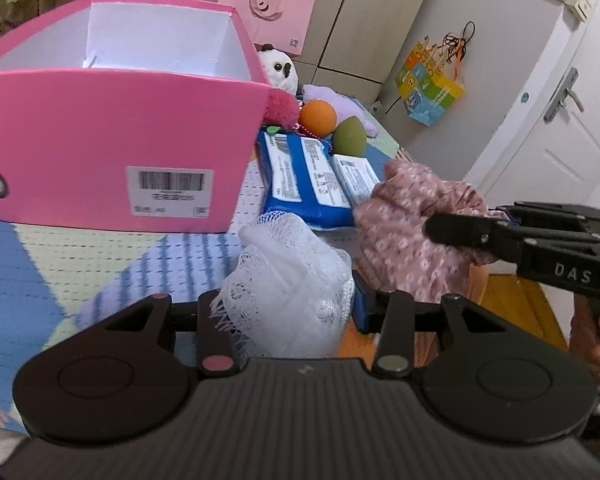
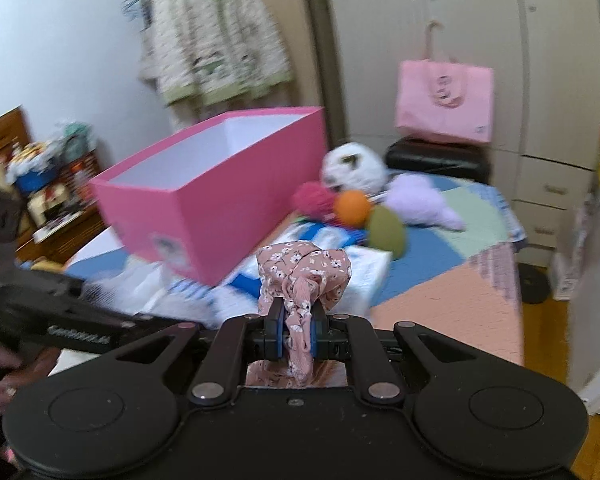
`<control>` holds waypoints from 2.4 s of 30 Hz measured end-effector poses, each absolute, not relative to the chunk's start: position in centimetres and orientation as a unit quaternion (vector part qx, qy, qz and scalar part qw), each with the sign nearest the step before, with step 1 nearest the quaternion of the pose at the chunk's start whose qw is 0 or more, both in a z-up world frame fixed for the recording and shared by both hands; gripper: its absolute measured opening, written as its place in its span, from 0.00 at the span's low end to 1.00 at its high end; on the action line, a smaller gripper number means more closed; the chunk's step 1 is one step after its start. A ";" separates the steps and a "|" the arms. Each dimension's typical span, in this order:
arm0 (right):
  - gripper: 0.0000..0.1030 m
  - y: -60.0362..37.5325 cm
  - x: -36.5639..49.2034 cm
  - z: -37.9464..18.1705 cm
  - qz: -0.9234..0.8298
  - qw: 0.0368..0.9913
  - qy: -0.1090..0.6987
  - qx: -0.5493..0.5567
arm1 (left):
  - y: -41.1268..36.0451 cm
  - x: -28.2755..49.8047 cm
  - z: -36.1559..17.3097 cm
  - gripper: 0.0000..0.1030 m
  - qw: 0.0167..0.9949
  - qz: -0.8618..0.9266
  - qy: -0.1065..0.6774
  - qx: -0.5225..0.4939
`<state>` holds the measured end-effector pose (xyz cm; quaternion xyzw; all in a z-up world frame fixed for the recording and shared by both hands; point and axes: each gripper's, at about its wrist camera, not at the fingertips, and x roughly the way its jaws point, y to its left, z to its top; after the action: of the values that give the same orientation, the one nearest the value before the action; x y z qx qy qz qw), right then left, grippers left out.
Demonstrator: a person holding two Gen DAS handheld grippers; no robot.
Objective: Organize soft objects
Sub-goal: 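Carry the mesh puff and floral cloth over the pink box with both grippers, then open both grippers to drop the puff and cloth into the box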
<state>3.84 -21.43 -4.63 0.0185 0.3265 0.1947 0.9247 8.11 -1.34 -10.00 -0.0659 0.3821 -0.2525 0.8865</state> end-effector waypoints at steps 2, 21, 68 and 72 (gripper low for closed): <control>0.13 -20.3 3.5 -4.4 0.217 0.917 0.333 0.008 | -0.5 7.7 -9.9 0.40 0.888 -0.243 0.385 -0.057; 0.13 -10.0 6.3 2.6 0.383 0.870 0.310 -0.039 | 6.8 8.2 -1.9 0.40 0.888 -0.231 0.398 -0.021; 0.30 -5.5 32.7 -3.6 0.298 0.839 0.447 -0.083 | 2.8 32.3 -4.2 0.68 0.824 -0.244 0.477 0.183; 0.55 -5.5 31.7 -2.4 0.281 0.854 0.428 -0.093 | 3.8 30.6 -2.6 0.71 0.835 -0.252 0.453 0.185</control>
<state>31.73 -5.47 -2.42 -0.0934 0.4277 0.2806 0.8542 30.58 3.78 -2.63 0.1851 0.4534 -0.2516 0.8348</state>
